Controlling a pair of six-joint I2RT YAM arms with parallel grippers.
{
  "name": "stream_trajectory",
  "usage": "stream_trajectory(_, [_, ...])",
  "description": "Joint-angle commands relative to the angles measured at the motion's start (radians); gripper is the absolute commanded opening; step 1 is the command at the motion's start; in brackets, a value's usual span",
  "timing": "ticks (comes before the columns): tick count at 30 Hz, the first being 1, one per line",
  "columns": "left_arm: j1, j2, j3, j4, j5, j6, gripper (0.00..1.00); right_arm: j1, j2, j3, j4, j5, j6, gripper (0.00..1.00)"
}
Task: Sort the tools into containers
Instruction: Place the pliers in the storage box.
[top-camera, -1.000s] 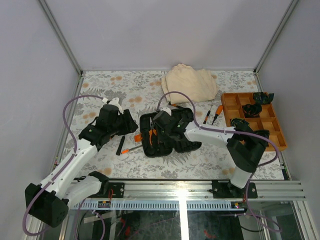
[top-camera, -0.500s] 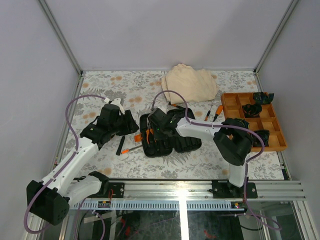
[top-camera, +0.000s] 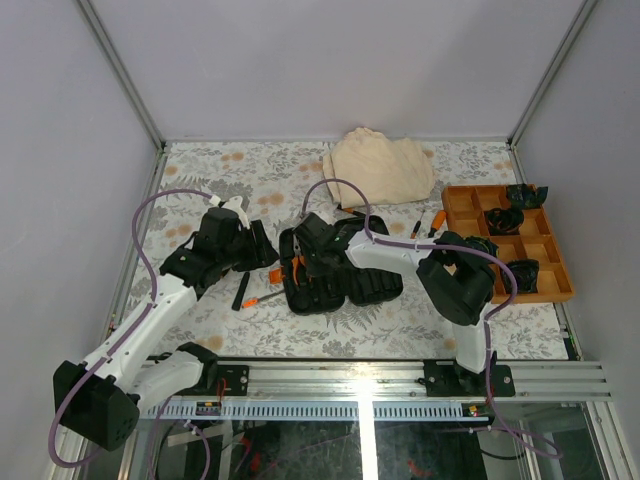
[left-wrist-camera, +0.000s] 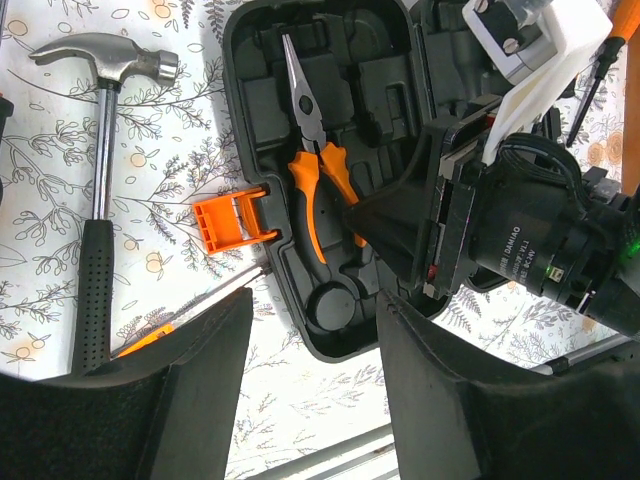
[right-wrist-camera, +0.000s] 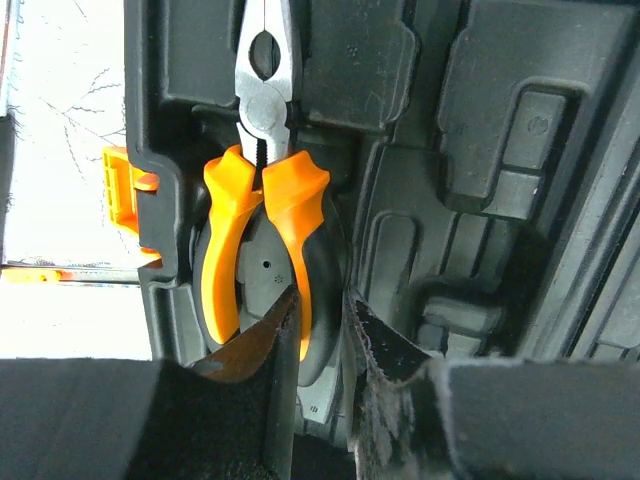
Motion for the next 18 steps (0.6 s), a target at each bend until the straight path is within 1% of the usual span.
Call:
stream_trajectory(1, [0.007, -0.004, 0.0, 0.008, 0.018, 0.022, 0.52, -0.006, 0.0, 0.05, 0.007, -0.03, -0.01, 0.1])
stream_trajectory(6, [0.009, -0.004, 0.0, 0.008, 0.017, 0.022, 0.53, -0.005, 0.002, 0.045, 0.005, -0.048, -0.009, 0.19])
stream_trajectory(9, [0.009, -0.005, -0.001, 0.008, 0.018, 0.023, 0.53, -0.006, -0.004, 0.041, 0.006, -0.051, -0.008, 0.26])
stream_trajectory(18, [0.019, 0.01, -0.001, 0.008, 0.012, 0.019, 0.53, -0.006, -0.055, 0.022, 0.042, -0.061, -0.036, 0.35])
